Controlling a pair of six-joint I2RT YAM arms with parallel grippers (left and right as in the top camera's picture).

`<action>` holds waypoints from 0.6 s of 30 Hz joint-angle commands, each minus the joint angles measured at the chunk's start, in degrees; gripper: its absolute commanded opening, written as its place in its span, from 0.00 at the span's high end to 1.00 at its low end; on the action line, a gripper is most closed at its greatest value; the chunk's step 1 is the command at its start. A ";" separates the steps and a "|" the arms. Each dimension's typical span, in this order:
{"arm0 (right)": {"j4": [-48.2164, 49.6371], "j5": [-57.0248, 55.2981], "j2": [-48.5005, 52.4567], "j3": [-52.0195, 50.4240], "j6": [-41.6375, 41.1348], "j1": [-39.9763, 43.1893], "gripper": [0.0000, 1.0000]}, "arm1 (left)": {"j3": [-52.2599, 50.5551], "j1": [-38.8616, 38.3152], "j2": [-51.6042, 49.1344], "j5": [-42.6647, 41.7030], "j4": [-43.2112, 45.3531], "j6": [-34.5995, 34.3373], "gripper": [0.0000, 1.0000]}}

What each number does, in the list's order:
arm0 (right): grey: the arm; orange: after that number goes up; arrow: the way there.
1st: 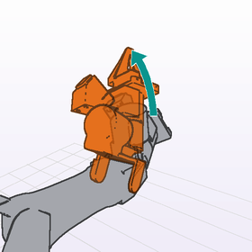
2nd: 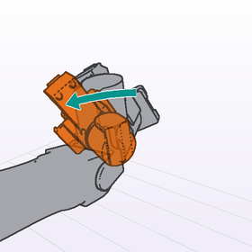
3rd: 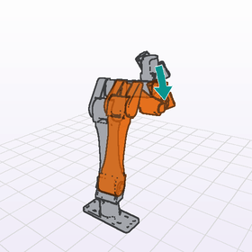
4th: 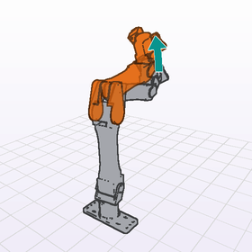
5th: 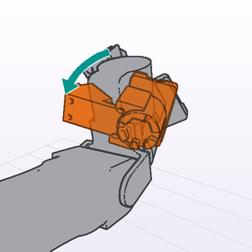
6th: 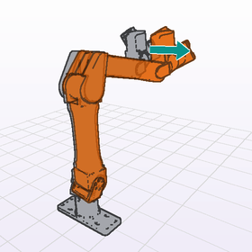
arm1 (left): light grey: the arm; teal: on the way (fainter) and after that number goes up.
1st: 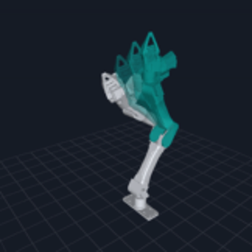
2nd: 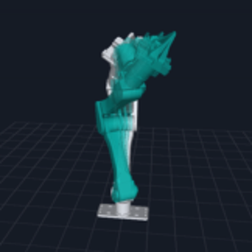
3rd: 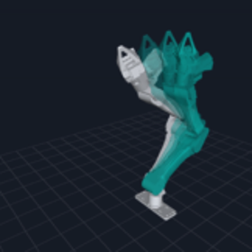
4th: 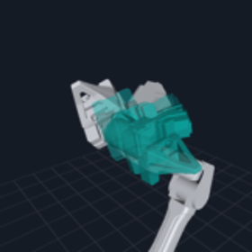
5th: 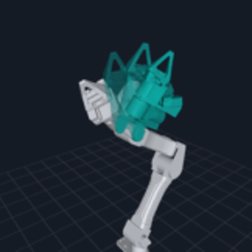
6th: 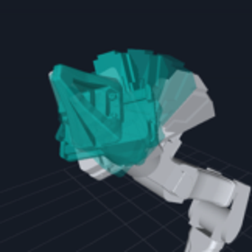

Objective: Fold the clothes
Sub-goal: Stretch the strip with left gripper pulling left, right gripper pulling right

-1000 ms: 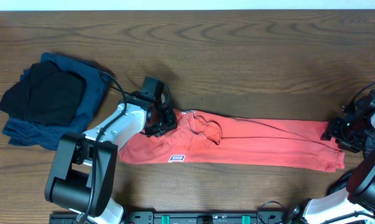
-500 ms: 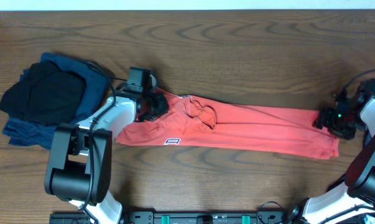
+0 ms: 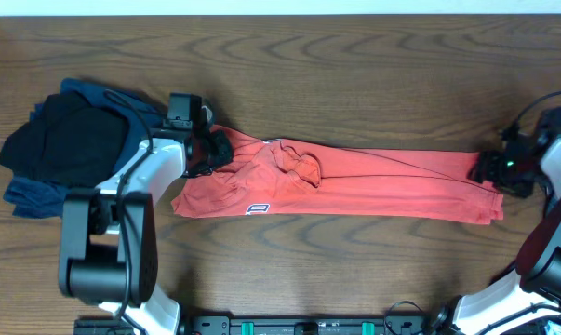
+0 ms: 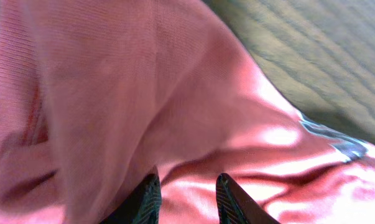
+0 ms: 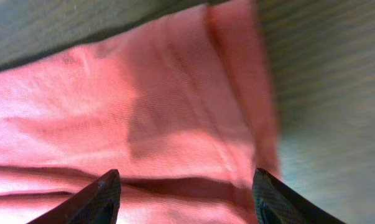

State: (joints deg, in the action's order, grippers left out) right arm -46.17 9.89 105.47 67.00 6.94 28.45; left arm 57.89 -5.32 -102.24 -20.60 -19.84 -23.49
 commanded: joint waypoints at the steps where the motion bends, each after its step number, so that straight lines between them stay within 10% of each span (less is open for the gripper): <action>1: -2.95 1.07 -1.95 5.42 2.27 2.14 0.32 | 1.14 0.44 6.49 0.44 -1.27 1.60 0.68; 18: -1.75 -2.38 -0.96 -4.35 9.66 2.99 0.31 | 1.11 -2.91 16.52 0.26 -14.64 -0.31 0.61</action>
State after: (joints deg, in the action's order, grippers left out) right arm -48.99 7.88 104.16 64.84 14.63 31.22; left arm 58.13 -7.90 -85.71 -20.62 -34.15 -23.94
